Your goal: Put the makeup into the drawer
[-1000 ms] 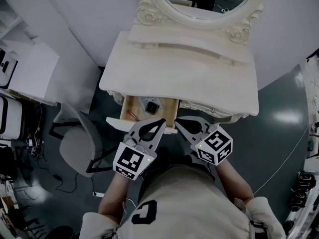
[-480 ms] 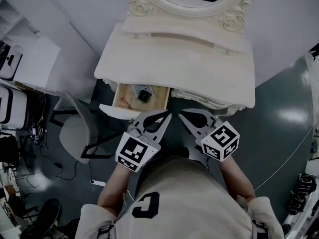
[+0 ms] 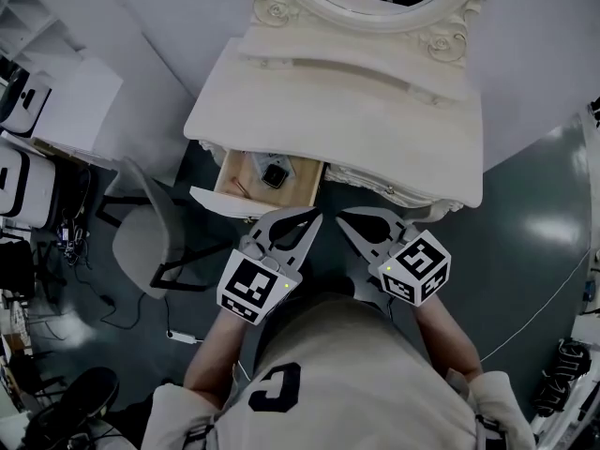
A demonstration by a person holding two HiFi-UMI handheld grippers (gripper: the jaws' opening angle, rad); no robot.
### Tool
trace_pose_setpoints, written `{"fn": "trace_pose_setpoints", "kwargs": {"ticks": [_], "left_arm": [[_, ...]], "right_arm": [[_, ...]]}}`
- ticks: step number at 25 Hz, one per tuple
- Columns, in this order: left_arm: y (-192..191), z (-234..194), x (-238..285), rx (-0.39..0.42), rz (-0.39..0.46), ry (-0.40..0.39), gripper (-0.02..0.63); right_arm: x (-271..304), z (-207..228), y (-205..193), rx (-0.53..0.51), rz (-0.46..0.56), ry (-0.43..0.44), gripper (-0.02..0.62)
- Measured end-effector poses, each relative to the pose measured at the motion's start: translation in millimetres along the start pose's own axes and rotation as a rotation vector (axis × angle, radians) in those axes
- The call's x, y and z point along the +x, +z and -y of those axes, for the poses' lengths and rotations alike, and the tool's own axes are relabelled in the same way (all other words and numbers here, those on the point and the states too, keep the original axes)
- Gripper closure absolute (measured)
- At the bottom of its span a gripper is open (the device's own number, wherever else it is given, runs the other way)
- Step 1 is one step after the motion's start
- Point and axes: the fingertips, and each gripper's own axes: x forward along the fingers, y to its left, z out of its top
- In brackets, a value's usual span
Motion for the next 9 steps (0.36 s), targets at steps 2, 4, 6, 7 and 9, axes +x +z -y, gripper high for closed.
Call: {"fn": "trace_pose_setpoints", "kwargs": {"ticks": [2, 4, 6, 7, 9], "left_arm": [[-1.3, -4.5, -5.2, -0.003, 0.003, 0.006, 0.552], [-3.3, -9.7, -10.6, -0.007, 0.007, 0.009, 0.552], [-6.4, -15.3, -16.3, -0.01, 0.007, 0.01, 0.552], [-8.2, -18.3, -19.3, -0.012, 0.007, 0.011, 0.552], [-11.8, -24.8, -25.3, -0.015, 0.005, 0.011, 0.552]], "right_arm": [[4.8, -3.9, -0.5, -0.004, -0.005, 0.004, 0.568], [10.6, -7.2, -0.1, -0.005, -0.008, 0.006, 0.568], [17.6, -11.0, 1.0, -0.006, -0.011, 0.007, 0.568], [21.6, -13.1, 1.7, -0.008, -0.013, 0.008, 0.568], [29.9, -17.4, 3.2, -0.01, -0.014, 0.01, 0.568]]}}
